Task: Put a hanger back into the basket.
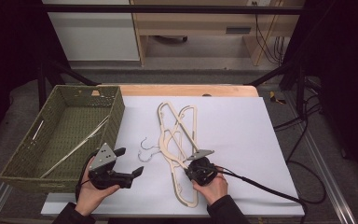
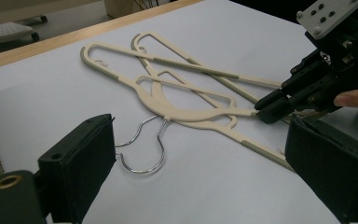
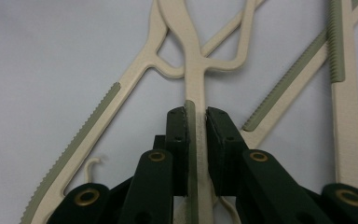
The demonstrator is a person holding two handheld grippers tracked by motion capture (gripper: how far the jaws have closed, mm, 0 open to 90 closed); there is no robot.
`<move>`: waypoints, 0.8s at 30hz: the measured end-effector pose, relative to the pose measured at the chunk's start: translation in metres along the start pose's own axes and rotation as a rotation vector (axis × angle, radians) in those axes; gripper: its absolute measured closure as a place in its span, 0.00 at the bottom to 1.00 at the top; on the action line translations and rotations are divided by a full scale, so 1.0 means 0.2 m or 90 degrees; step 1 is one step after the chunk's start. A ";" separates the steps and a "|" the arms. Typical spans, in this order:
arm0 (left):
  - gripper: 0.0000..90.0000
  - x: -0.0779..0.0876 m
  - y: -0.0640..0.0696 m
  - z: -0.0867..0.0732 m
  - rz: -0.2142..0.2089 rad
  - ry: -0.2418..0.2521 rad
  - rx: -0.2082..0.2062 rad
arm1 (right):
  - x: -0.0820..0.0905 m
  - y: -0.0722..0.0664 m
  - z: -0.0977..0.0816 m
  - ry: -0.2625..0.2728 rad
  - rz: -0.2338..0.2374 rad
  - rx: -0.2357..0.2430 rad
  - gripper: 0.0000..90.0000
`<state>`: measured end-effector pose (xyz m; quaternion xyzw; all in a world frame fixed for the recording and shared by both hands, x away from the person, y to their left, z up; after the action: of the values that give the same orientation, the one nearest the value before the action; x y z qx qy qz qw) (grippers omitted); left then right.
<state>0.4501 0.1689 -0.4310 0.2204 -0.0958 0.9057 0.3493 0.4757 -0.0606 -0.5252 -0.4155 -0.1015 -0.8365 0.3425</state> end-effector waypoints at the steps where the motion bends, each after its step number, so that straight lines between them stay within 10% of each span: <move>1: 0.10 0.00 0.00 0.00 0.000 -0.001 0.001 | 0.00 0.00 0.00 0.001 0.005 -0.006 0.89; 12: 0.14 -0.10 0.03 -0.01 -0.003 -0.033 -0.011 | 0.10 0.00 0.04 0.021 0.027 -0.001 0.89; 24: 0.35 -0.38 0.00 0.00 -0.030 -0.100 -0.008 | 0.18 -0.01 0.06 0.040 0.038 0.009 0.89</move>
<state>0.5010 0.1245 -0.4657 0.2906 -0.1233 0.8766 0.3631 0.4669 -0.0706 -0.4899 -0.3899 -0.0841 -0.8376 0.3732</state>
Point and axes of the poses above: each handheld gripper's, and its own axes: x roughly backward along the jaws, z roughly out of its top, y roughly to its right, the point moved 7 cm from there along -x, roughly forward along the jaws, and after that the axes turned 4 degrees about z, right-handed, at the moved point
